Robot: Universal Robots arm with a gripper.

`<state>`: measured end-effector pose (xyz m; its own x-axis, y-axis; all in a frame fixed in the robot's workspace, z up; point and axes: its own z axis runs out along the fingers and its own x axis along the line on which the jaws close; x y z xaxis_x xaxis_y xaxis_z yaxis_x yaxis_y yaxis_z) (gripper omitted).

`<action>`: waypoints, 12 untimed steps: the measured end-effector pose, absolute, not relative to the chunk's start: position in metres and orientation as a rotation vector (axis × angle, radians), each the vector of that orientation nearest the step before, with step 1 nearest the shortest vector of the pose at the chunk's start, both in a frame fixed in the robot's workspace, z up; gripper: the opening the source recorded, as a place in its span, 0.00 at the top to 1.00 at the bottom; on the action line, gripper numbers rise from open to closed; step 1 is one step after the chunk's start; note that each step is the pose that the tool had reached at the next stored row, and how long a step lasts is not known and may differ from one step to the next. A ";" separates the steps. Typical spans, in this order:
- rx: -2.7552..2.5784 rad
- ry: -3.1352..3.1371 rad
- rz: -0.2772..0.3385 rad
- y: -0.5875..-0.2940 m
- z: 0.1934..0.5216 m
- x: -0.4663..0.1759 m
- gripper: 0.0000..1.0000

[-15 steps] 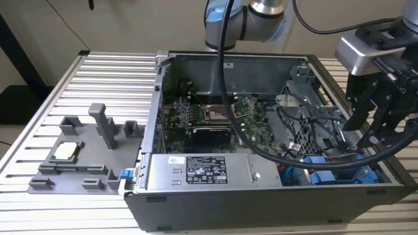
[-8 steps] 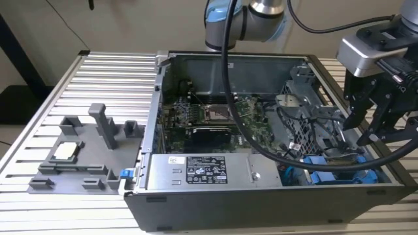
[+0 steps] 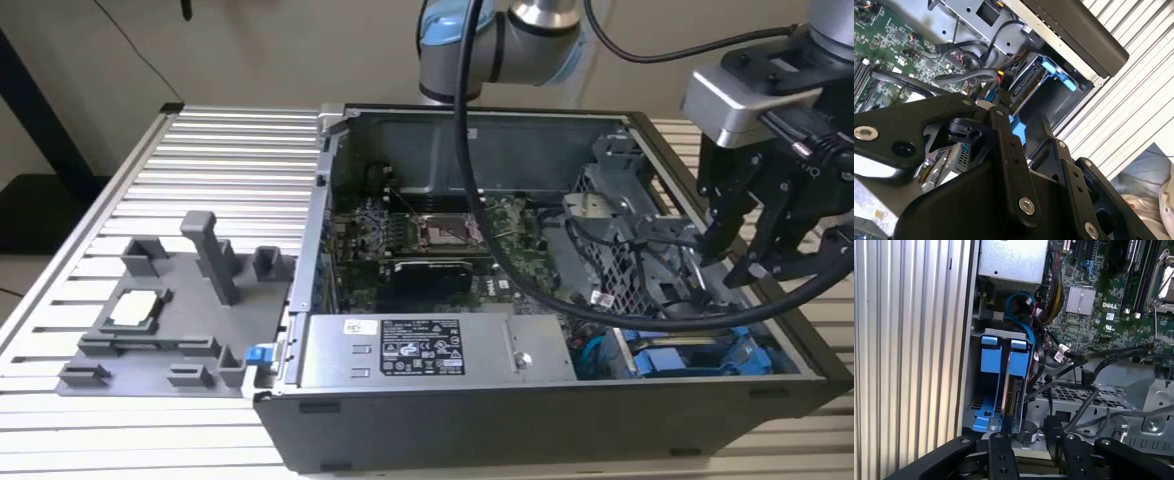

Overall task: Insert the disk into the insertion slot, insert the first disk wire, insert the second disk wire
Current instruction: 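Insert the first disk wire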

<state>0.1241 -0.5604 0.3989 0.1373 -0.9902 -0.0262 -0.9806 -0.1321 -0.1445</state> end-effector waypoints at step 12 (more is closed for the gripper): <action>-2.274 1.971 -0.119 -0.550 0.395 0.127 0.59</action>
